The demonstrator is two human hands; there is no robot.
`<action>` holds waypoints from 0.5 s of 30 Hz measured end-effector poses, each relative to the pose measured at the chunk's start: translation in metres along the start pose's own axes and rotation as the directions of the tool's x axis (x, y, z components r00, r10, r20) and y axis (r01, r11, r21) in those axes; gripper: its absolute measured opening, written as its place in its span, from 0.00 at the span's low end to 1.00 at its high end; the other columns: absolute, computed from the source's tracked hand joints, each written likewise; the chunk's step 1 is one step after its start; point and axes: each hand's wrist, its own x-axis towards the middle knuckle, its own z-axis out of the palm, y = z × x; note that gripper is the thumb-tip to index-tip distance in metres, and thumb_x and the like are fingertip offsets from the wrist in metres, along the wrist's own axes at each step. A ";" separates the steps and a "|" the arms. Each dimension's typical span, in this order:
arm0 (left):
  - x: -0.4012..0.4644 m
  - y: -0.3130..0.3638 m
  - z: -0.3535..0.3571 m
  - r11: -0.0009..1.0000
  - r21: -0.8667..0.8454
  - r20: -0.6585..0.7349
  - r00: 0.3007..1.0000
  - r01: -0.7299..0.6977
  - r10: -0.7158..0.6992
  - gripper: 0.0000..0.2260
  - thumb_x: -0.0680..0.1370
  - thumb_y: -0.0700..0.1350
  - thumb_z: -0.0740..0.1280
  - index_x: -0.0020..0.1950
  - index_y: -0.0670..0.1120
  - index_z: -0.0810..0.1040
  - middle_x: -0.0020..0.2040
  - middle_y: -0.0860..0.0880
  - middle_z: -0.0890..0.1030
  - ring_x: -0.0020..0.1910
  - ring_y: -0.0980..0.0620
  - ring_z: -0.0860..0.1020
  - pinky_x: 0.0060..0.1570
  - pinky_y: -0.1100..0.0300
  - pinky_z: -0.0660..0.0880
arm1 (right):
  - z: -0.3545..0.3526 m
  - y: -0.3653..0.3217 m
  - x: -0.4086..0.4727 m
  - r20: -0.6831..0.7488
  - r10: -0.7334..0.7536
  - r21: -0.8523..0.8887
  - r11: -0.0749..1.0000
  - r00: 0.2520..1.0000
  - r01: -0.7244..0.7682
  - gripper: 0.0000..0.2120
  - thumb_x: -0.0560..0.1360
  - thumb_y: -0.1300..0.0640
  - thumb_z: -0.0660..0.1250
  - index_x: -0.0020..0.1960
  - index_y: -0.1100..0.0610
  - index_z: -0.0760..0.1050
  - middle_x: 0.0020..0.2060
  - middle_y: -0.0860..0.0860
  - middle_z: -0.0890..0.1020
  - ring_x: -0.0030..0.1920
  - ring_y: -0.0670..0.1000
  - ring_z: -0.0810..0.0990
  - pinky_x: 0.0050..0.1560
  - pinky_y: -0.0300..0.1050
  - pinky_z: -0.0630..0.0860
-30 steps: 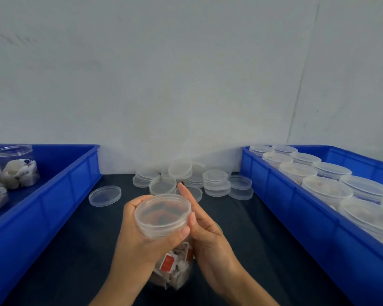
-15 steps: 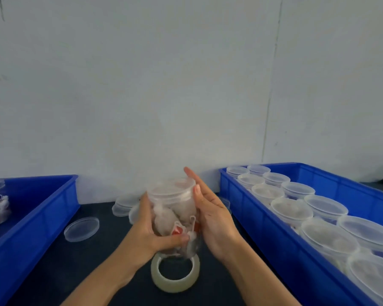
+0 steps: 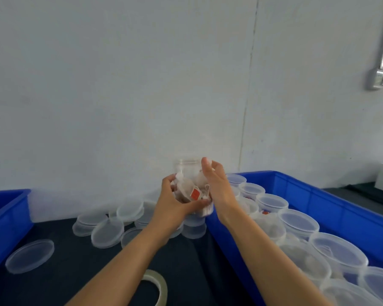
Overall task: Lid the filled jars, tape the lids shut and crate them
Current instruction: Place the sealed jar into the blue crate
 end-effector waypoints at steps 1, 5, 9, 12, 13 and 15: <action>0.008 -0.002 0.005 1.000 0.010 -0.010 1.000 -0.015 0.015 0.41 0.62 0.43 0.82 0.68 0.50 0.64 0.57 0.51 0.79 0.50 0.54 0.82 0.50 0.57 0.81 | 0.000 0.002 0.006 -0.011 -0.018 -0.043 0.999 1.000 0.018 0.18 0.78 0.46 0.64 0.62 0.50 0.62 0.47 0.45 0.76 0.37 0.38 0.81 0.27 0.27 0.72; 0.044 -0.012 0.025 0.996 0.084 -0.048 0.998 -0.032 0.036 0.37 0.65 0.37 0.79 0.68 0.46 0.64 0.54 0.49 0.79 0.52 0.47 0.82 0.54 0.47 0.80 | -0.003 0.012 0.037 -0.125 -0.100 -0.239 0.969 0.987 0.068 0.36 0.68 0.57 0.77 0.65 0.50 0.57 0.46 0.43 0.70 0.42 0.41 0.72 0.26 0.26 0.70; 0.086 -0.027 0.041 0.997 0.069 -0.017 0.999 -0.036 0.037 0.31 0.65 0.38 0.80 0.61 0.47 0.67 0.51 0.47 0.81 0.46 0.52 0.83 0.46 0.59 0.81 | -0.016 0.010 0.068 -0.175 -0.069 -0.224 0.974 0.982 0.028 0.41 0.66 0.57 0.79 0.70 0.53 0.57 0.45 0.41 0.70 0.42 0.42 0.73 0.29 0.32 0.71; 0.118 -0.035 0.054 0.992 0.093 0.021 0.996 -0.085 0.084 0.29 0.67 0.39 0.79 0.62 0.46 0.68 0.46 0.57 0.79 0.37 0.68 0.80 0.34 0.73 0.75 | -0.026 0.011 0.088 -0.228 -0.129 -0.232 0.970 0.965 0.075 0.40 0.66 0.58 0.80 0.69 0.53 0.59 0.50 0.46 0.73 0.51 0.48 0.77 0.41 0.36 0.77; 0.127 -0.038 0.060 0.990 0.103 0.032 0.995 -0.097 0.094 0.29 0.68 0.40 0.78 0.63 0.46 0.68 0.45 0.61 0.77 0.36 0.72 0.79 0.32 0.76 0.72 | -0.029 0.012 0.094 -0.250 -0.144 -0.234 0.969 0.958 0.085 0.40 0.65 0.58 0.80 0.68 0.53 0.59 0.54 0.48 0.73 0.54 0.52 0.77 0.47 0.41 0.79; 0.144 -0.043 0.072 0.985 0.132 0.051 0.993 -0.110 0.104 0.27 0.69 0.43 0.77 0.63 0.48 0.69 0.44 0.65 0.76 0.36 0.68 0.79 0.31 0.77 0.71 | -0.038 0.015 0.105 -0.280 -0.171 -0.240 0.965 0.945 0.103 0.39 0.65 0.59 0.80 0.67 0.53 0.60 0.54 0.48 0.73 0.56 0.53 0.76 0.54 0.46 0.79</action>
